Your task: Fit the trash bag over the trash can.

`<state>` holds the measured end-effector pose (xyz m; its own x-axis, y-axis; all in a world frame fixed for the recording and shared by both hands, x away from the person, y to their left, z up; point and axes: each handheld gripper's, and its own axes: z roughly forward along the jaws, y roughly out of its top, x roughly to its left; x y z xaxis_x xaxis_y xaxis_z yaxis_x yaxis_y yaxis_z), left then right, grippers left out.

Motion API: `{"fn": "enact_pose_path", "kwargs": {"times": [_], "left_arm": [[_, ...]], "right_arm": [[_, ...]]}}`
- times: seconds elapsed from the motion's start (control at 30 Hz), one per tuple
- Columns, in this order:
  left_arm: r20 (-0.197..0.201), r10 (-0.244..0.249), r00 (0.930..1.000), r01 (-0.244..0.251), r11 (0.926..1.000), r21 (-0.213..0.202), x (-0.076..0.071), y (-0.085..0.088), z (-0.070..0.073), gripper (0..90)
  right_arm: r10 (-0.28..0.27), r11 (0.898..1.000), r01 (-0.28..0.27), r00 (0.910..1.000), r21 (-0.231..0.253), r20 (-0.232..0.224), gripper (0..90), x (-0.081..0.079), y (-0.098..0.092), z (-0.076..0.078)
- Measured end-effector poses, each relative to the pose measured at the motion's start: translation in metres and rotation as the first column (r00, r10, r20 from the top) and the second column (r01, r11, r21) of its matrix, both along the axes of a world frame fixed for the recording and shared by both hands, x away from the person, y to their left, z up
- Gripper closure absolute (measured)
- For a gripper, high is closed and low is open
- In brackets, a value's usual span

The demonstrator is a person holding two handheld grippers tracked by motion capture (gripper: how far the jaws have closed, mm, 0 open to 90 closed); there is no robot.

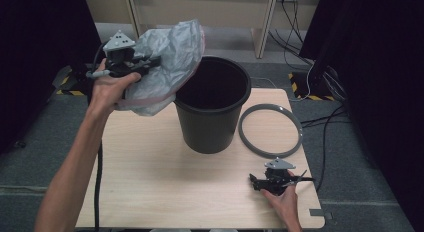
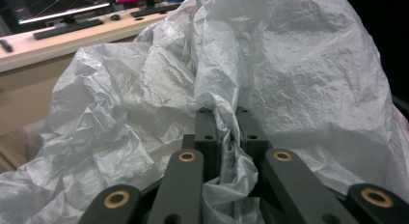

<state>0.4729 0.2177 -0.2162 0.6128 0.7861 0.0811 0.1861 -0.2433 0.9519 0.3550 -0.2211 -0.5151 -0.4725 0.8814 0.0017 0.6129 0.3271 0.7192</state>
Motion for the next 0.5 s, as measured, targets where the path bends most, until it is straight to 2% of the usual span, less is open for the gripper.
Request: {"fn": "enact_pose_path", "kwargs": {"times": [0.2, 0.3, 0.5], "left_arm": [[-0.001, -0.048, 0.9988, 0.048, 0.9988, -0.002, 0.008, -0.033, 0.011, 82.2], [0.012, -0.059, 0.9982, 0.059, 0.9982, 0.007, 0.012, -0.049, 0.016, 82.2], [0.001, -0.080, 0.9968, 0.080, 0.9968, 0.004, 0.021, -0.080, 0.022, 82.1]], "right_arm": [[0.001, 1.000, -0.001, 1.0000, -0.001, 0.000, 16.9, 0.000, 0.000, 0.000], [0.001, 1.000, -0.001, 1.0000, 0.000, 0.000, 16.9, 0.000, 0.000, 0.000], [0.002, 1.000, -0.002, 1.0000, -0.002, 0.001, 16.9, 0.000, 0.000, 0.000]]}}
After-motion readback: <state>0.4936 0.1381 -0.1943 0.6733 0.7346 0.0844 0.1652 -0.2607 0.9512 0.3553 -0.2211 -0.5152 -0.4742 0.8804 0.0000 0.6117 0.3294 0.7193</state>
